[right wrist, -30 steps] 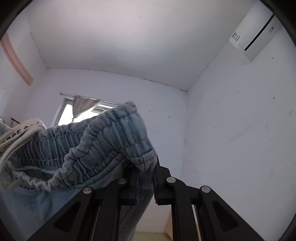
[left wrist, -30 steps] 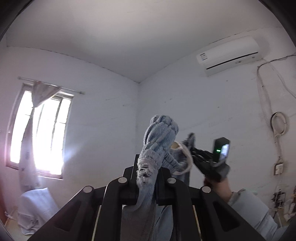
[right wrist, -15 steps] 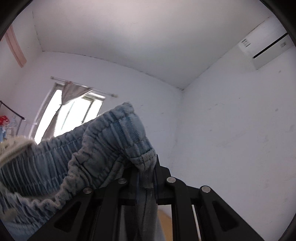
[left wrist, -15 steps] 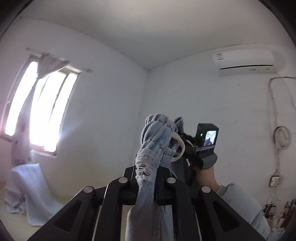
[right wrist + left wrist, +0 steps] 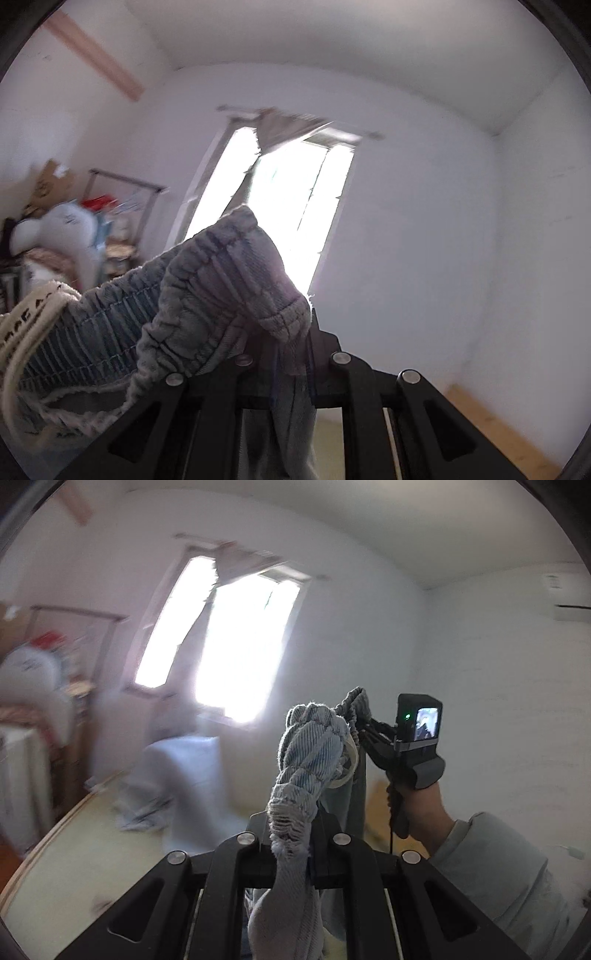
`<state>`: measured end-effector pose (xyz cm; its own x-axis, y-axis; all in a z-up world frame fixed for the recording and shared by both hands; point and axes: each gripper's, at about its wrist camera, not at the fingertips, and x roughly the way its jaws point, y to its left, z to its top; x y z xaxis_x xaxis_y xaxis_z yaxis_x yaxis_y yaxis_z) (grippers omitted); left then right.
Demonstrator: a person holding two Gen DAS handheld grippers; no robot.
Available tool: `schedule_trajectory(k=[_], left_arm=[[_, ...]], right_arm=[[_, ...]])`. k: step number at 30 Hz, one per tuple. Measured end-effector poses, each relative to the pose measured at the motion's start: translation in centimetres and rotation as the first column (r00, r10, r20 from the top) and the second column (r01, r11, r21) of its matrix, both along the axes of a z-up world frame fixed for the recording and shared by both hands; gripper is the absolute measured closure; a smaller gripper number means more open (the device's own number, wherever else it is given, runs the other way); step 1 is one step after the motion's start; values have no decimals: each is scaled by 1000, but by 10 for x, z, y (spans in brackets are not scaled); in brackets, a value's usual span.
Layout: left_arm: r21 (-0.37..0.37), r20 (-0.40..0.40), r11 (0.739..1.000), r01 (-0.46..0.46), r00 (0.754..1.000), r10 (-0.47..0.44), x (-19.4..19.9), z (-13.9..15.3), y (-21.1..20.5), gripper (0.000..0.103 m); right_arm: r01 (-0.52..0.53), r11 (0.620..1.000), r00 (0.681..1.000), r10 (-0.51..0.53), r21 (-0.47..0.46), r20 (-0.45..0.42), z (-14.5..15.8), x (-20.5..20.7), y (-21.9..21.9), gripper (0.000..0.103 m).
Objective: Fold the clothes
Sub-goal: 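Swing the held sweatpants with both tools toward the bed edge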
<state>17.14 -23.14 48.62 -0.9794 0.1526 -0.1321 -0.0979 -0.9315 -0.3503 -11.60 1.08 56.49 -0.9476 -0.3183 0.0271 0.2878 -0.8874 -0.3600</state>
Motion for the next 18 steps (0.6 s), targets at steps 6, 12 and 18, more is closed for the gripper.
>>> schedule_trajectory(k=[6, 12, 18], left_arm=[[53, 121, 980, -193, 975, 186, 3, -84, -108, 93], [127, 233, 922, -367, 914, 332, 18, -193, -218, 93], [199, 322, 859, -471, 859, 397, 38, -283, -299, 93]], right_arm=[[-146, 985, 985, 136, 92, 111, -102, -32, -167, 93], [-271, 944, 956, 240, 189, 171, -211, 9, -284, 93], [-352, 899, 929, 301, 259, 216, -304, 37, -392, 93]])
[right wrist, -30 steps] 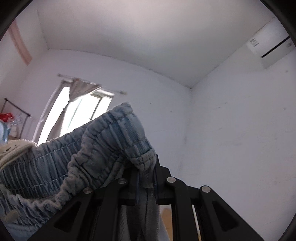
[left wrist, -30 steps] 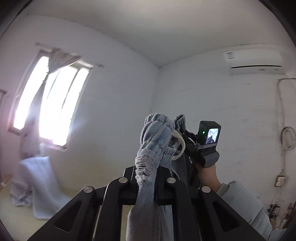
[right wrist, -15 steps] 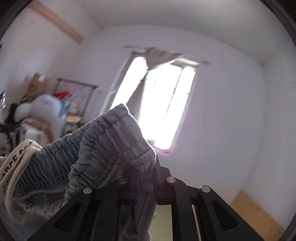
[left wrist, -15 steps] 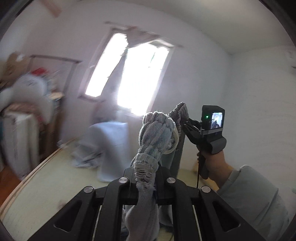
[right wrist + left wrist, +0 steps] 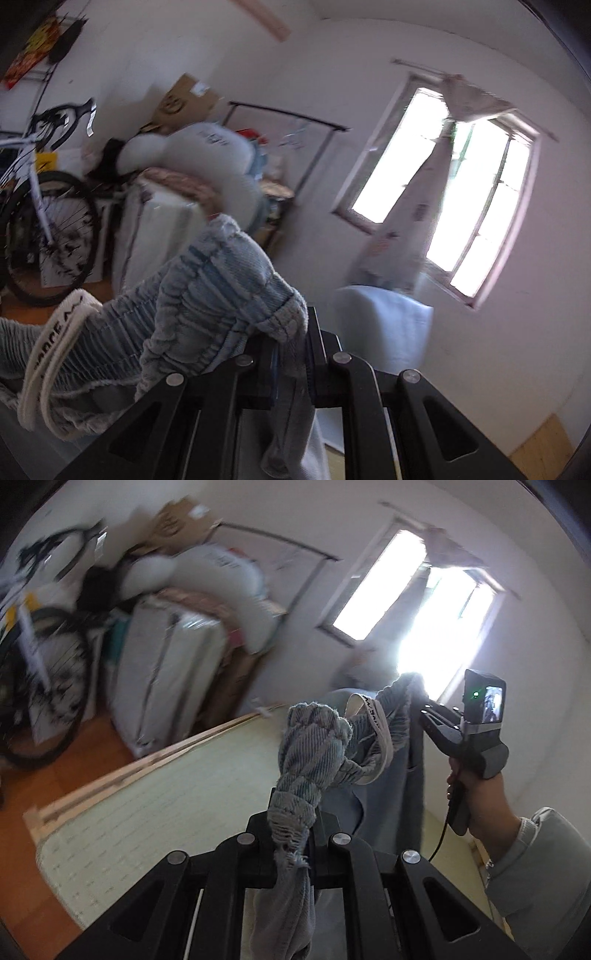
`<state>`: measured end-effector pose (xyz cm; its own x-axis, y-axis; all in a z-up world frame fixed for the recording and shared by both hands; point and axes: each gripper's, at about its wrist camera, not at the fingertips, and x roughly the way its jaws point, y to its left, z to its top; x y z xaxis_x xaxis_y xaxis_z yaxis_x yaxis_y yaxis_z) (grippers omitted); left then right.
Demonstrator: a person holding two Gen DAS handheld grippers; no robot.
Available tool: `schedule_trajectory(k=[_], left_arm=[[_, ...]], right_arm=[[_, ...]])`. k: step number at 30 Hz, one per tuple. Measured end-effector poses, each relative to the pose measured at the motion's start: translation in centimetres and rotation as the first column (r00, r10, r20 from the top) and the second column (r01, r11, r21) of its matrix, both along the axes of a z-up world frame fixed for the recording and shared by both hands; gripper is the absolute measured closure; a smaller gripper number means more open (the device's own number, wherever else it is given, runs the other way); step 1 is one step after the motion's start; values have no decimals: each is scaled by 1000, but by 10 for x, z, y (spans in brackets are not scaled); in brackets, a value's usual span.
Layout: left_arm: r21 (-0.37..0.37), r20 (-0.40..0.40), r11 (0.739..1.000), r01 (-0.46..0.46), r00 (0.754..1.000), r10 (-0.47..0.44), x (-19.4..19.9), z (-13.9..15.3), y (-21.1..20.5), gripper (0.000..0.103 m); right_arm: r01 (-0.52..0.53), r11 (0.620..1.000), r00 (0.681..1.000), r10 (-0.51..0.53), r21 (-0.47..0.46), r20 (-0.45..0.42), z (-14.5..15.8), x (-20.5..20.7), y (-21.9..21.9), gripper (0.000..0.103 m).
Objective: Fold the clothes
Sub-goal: 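Swing the held sweatpants with both tools toward the bed edge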
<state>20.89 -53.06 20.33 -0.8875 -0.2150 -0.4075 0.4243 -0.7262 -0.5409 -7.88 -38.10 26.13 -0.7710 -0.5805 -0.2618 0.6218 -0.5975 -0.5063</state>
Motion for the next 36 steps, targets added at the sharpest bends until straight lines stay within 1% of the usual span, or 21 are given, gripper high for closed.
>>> schedule_trajectory(k=[1, 2, 3, 5, 9, 11, 14, 17, 20, 22, 23, 26, 27, 28, 29, 30, 32, 33, 35, 36], left_arm=[[18, 10, 1000, -16, 1000, 16, 3, -14, -10, 93], [34, 22, 999, -31, 999, 31, 6, -27, -19, 93], [51, 34, 998, -47, 998, 45, 9, -41, -28, 93], [84, 56, 993, -79, 996, 74, 13, -69, -45, 93], [157, 82, 980, -126, 990, 114, 27, -110, -71, 94], [193, 94, 970, -146, 987, 130, 28, -129, -87, 94], [239, 108, 956, -172, 983, 150, 22, -150, -115, 94], [269, 144, 943, -196, 976, 162, 9, -171, -140, 94], [279, 194, 934, -222, 966, 172, -3, -203, -156, 94], [284, 235, 928, -241, 956, 177, -8, -226, -162, 93], [286, 261, 925, -251, 949, 177, -11, -239, -164, 93], [293, 314, 921, -258, 935, 162, -21, -270, -170, 92], [292, 323, 923, -252, 934, 153, -24, -277, -171, 91], [289, 329, 925, -249, 933, 148, -25, -281, -172, 89], [288, 330, 926, -245, 933, 145, -27, -284, -173, 84], [284, 320, 927, -245, 936, 149, -26, -284, -173, 78], [261, 272, 932, -253, 945, 180, -17, -275, -171, 38], [248, 242, 934, -256, 950, 196, -12, -268, -170, 33], [217, 170, 943, -253, 961, 219, 2, -249, -163, 24], [206, 143, 944, -256, 963, 230, 9, -240, -159, 23]], right_arm=[[-11, 1000, 1000, 11, 16, 1, -14, 2, -18, 93], [-27, 999, 1000, 27, 38, 0, -28, -12, -58, 93], [-41, 997, 999, 41, 59, -1, -41, -20, -86, 93], [-66, 992, 998, 66, 104, 2, -74, -18, -119, 93], [-98, 980, 995, 97, 175, 10, -124, -18, -166, 93], [-105, 973, 994, 105, 204, 12, -157, -18, -188, 93], [-108, 964, 994, 105, 245, 22, -192, -33, -227, 93], [-111, 949, 994, 108, 297, 25, -233, -48, -266, 93], [-116, 934, 993, 98, 338, 68, -274, -68, -292, 93], [-128, 925, 990, 98, 357, 102, -296, -78, -298, 92], [-143, 914, 986, 98, 379, 135, -312, -83, -304, 92], [-168, 882, 977, 90, 440, 192, -351, -94, -316, 90], [-180, 878, 973, 92, 445, 211, -359, -97, -317, 88], [-187, 878, 970, 94, 441, 225, -360, -100, -316, 85], [-191, 885, 966, 93, 425, 240, -357, -104, -314, 70], [-191, 895, 964, 94, 402, 249, -351, -107, -311, 52], [-195, 912, 959, 99, 361, 267, -334, -115, -300, 45], [-199, 919, 955, 104, 340, 277, -322, -119, -292, 39], [-211, 932, 946, 120, 293, 299, -293, -122, -275, 32], [-218, 937, 944, 131, 273, 303, -279, -119, -264, 30]])
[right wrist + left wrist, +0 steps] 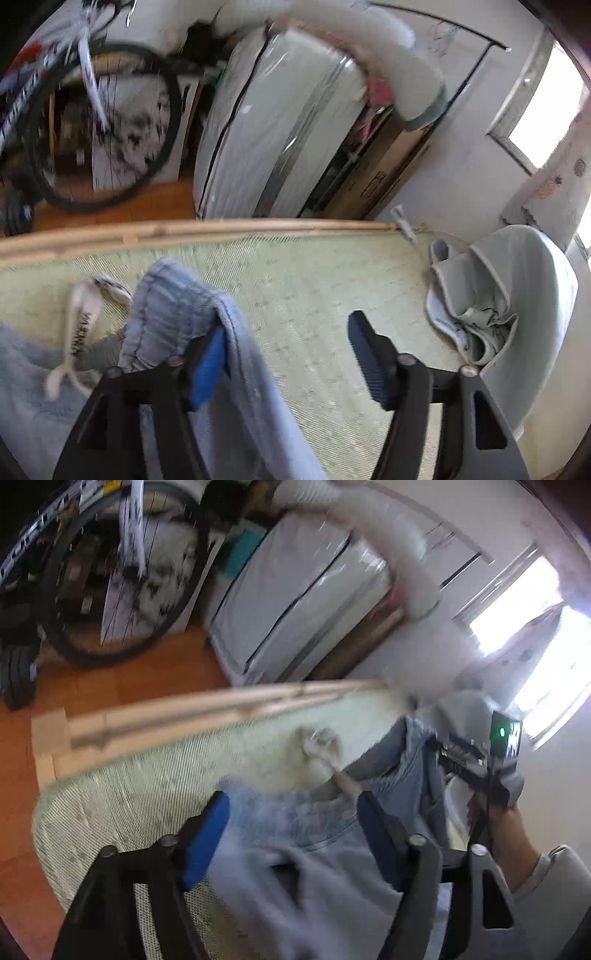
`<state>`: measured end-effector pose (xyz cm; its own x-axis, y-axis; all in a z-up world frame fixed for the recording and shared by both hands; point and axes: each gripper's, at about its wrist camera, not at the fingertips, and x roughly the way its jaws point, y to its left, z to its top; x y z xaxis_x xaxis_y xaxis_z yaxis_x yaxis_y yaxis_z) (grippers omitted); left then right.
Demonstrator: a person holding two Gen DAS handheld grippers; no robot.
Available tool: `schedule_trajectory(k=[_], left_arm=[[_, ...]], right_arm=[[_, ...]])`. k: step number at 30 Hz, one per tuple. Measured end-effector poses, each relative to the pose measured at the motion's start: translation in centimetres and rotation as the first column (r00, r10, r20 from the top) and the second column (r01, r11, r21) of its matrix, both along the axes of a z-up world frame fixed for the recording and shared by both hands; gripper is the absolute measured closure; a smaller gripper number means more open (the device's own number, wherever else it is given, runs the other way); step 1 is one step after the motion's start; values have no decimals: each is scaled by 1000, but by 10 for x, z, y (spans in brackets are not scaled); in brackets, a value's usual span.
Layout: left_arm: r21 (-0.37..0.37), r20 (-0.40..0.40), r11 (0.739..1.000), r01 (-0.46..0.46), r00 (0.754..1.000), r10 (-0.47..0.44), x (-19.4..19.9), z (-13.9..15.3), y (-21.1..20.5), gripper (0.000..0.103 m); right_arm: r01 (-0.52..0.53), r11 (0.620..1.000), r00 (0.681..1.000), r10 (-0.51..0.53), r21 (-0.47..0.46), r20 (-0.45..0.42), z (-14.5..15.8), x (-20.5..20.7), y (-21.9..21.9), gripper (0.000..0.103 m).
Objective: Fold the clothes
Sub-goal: 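Lay the sweatpants flat on the bed and open both tools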
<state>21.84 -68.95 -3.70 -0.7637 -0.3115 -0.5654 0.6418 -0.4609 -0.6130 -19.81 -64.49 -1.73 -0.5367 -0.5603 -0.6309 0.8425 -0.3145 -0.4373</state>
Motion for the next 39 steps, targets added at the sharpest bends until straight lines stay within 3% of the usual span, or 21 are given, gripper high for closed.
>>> schedule_trajectory(k=[3, 8, 11, 15, 19, 23, 27, 31, 39], left_arm=[[-45, -75, 999, -30, 997, 26, 22, 27, 15, 22], [-54, -118, 999, -8, 993, 1, 39, 64, 44, 21], [-62, -128, 998, 11, 992, -19, 48, 88, 65, 21], [-121, -136, 991, 53, 988, -70, 55, 123, 94, 20], [-172, -154, 979, 111, 978, -138, 57, 161, 127, 18], [-223, -162, 954, 202, 957, -240, 49, 199, 172, 16], [-241, -170, 924, 298, 924, -342, 29, 225, 220, 16], [-251, -168, 886, 389, 884, -436, 3, 252, 273, 16], [-307, -260, 839, 450, 808, -528, -15, 344, 355, 13]], right_arm=[[-37, 997, 999, 37, -68, 5, 53, 11, 39, 22], [-103, 994, 994, 104, -35, 24, 118, 37, 71, 12], [-122, 993, 992, 122, 5, 19, 153, 56, 87, 12], [-138, 989, 990, 136, -50, -36, 212, 89, 137, 12], [-133, 979, 990, 123, -156, -73, 275, 127, 222, 11], [-108, 965, 989, 80, -240, -122, 328, 160, 333, 8], [-36, 955, 992, -2, -295, -129, 352, 177, 437, 5], [64, 942, 989, -105, -330, -106, 354, 181, 535, 5], [234, 856, 969, -246, -462, 37, 365, 184, 732, 5]])
